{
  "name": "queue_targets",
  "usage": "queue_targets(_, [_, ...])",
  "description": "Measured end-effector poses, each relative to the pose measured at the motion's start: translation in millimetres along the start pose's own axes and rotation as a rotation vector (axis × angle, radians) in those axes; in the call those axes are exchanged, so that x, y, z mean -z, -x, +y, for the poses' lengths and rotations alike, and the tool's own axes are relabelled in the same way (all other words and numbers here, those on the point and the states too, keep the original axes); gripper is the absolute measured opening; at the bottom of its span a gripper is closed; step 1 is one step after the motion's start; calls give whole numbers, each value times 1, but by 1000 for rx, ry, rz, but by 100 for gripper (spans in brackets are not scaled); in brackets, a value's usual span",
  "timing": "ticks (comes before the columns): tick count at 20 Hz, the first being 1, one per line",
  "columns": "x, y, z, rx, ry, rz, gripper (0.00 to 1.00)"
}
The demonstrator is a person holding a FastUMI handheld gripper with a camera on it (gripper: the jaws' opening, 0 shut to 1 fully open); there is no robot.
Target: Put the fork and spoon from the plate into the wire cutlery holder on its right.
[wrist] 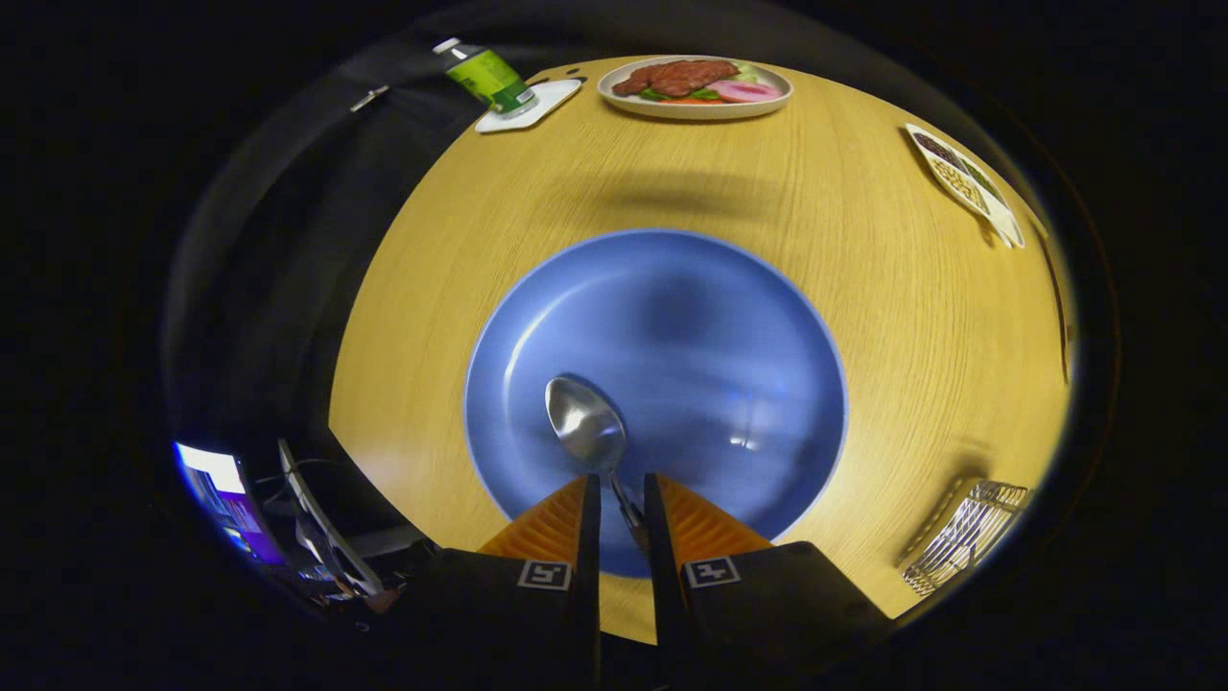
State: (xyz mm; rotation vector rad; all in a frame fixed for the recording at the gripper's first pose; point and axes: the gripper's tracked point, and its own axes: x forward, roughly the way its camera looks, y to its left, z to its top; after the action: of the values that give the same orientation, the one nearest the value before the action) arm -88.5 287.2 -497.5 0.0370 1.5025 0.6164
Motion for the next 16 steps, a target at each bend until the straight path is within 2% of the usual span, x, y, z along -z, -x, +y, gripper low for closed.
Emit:
queue_targets(1, [6, -6, -3, 27, 28, 34, 28])
queue_targets(2, [1, -2, 1, 11, 50, 44, 28])
queue_targets(4, [6, -9, 11, -25, 51, 39, 6])
queue_targets(8, [-25, 11, 32, -180, -131, -79, 5])
queue_targets(12, [-44, 33, 21, -220, -195, -128, 5])
queue_targets(16, [-62, 66, 19, -312, -303, -209, 5])
